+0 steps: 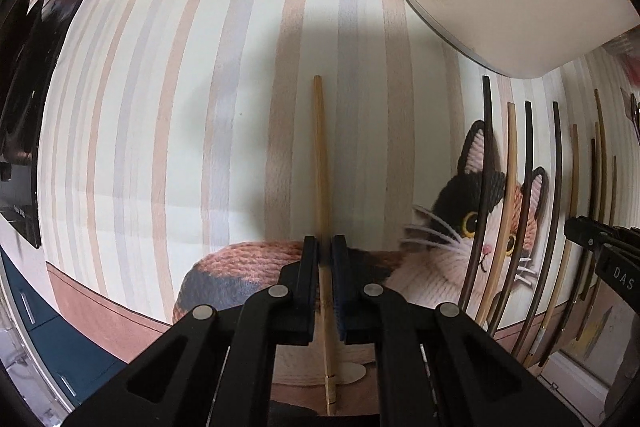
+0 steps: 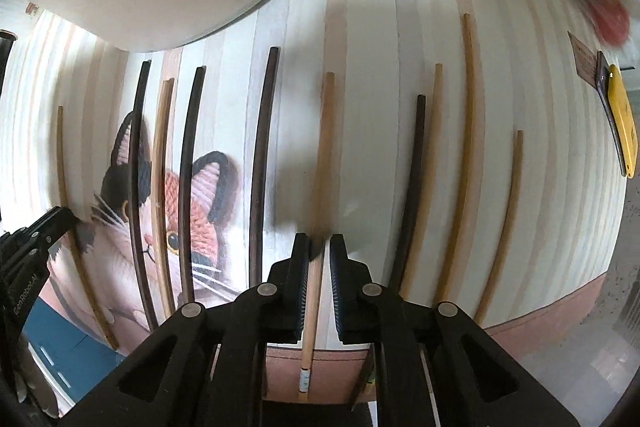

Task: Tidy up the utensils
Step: 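Grasp a light wooden chopstick with the left tool while the right tool grasps another, then lift both held wooden chopsticks and carry them over the beige holder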

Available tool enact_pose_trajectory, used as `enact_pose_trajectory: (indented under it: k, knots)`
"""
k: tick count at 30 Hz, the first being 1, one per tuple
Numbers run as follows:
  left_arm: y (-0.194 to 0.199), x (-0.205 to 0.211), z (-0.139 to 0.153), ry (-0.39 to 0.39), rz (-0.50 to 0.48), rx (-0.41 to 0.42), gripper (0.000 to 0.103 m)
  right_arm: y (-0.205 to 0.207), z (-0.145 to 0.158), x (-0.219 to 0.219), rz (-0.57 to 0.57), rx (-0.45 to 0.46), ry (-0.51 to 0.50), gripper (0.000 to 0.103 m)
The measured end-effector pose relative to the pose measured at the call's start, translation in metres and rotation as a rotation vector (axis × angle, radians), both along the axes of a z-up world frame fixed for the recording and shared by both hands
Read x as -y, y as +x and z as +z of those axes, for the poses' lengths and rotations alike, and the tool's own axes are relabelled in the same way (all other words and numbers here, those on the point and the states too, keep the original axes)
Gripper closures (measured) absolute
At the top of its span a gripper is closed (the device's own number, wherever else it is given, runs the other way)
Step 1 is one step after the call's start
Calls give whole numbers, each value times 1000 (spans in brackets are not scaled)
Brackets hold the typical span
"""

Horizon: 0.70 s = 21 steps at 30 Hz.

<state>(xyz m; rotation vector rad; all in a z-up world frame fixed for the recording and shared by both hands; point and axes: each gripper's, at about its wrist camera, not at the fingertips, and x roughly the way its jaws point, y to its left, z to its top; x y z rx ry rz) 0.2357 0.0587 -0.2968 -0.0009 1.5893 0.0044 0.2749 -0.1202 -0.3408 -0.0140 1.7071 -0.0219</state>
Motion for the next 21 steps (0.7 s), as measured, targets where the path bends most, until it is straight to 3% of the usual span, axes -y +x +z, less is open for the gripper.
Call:
enact_pose_trajectory:
  k: [6, 13, 21]
  knots:
    - [17, 11, 0, 26, -21, 21, 98, 20, -2, -5, -27, -5, 4, 91]
    - [15, 37, 0, 98, -34, 62, 98, 4, -2, -3, -28, 48, 9, 94]
    - [-4, 47, 36, 162, -11, 162, 99, -20, 37, 28, -101, 124, 113, 96]
